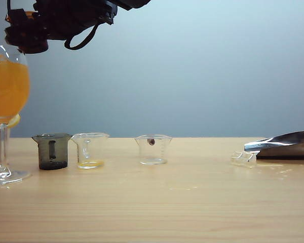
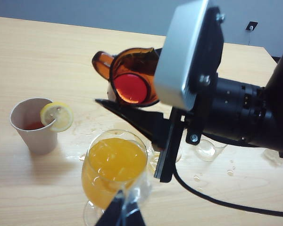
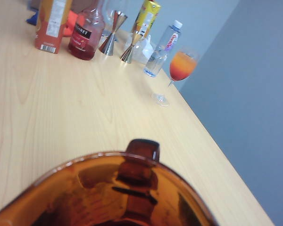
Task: Pick up the fourth measuring cup from the left, pour the grenadine inside into the goblet, and finally put the measuring cup back in its original place.
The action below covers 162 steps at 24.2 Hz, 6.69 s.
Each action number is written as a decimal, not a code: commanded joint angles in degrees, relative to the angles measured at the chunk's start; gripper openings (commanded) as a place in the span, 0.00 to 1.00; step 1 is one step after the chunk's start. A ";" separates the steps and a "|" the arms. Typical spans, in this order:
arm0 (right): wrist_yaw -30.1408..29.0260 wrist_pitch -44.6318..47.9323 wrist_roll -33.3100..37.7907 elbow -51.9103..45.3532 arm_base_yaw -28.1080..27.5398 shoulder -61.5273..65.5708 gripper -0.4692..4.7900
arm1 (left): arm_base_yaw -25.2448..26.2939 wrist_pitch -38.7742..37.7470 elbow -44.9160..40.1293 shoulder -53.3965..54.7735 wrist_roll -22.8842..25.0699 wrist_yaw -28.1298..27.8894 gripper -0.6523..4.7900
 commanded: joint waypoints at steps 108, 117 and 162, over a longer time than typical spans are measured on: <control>-0.31 4.31 -68.22 0.39 1.46 -0.66 0.08 | 0.02 1.42 0.13 -0.09 -1.25 -0.24 0.11; -0.26 4.72 -74.05 0.39 1.44 -0.66 0.08 | 0.02 1.38 0.13 -0.09 -1.25 -0.24 0.11; -6.34 6.12 3.76 0.52 -2.40 -2.62 0.08 | 0.02 1.60 0.13 -0.09 -1.27 -0.24 0.11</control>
